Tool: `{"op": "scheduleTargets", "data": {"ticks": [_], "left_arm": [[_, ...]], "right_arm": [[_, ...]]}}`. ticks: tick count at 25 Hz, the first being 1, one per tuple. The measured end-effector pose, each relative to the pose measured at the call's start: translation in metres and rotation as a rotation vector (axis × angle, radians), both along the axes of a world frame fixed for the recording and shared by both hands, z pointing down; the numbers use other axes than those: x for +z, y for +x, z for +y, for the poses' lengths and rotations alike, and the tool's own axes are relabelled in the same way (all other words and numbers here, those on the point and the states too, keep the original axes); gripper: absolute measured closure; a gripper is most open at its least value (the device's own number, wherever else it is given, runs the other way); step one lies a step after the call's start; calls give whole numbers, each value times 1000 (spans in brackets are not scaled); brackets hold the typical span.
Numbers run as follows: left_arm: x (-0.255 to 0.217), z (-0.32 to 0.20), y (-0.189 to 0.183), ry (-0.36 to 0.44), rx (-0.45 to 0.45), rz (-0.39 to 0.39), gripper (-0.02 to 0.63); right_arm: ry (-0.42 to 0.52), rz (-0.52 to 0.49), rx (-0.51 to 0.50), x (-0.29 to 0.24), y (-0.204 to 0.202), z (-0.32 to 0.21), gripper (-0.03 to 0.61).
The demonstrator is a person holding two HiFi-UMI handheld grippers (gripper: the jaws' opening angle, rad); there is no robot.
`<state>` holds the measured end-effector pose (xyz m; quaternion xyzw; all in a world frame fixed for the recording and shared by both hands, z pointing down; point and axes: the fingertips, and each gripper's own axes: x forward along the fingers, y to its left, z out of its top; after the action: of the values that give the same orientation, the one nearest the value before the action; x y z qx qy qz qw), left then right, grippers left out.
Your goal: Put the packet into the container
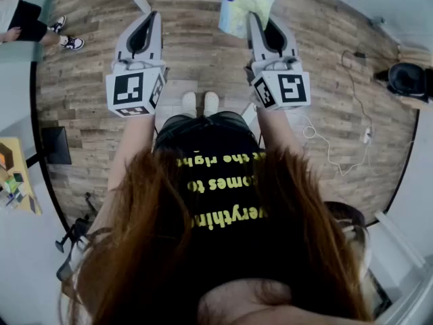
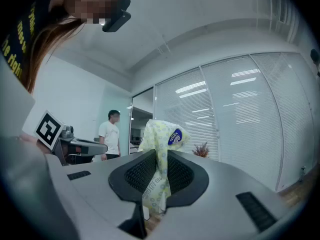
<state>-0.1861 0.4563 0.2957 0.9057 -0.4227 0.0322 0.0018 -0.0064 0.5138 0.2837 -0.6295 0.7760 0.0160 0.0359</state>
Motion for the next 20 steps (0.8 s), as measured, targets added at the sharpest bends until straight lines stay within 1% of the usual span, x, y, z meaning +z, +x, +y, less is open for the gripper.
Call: {"op": "scheduleTargets", "data": {"ticks": [6, 11, 16, 20], "left_arm": [[-2, -3, 0, 8, -5, -2, 612], [1, -5, 11, 3, -9, -4, 612], [0, -12, 23, 13, -23, -5, 612], [4, -21, 28, 10, -36, 0, 612]], "right_arm": [[-13, -23, 9, 5, 6, 2, 511], [-7, -30, 2, 4, 18, 1, 511], [16, -70, -20, 2, 34, -3, 509], [11, -69, -27, 7, 45, -9, 511]]}}
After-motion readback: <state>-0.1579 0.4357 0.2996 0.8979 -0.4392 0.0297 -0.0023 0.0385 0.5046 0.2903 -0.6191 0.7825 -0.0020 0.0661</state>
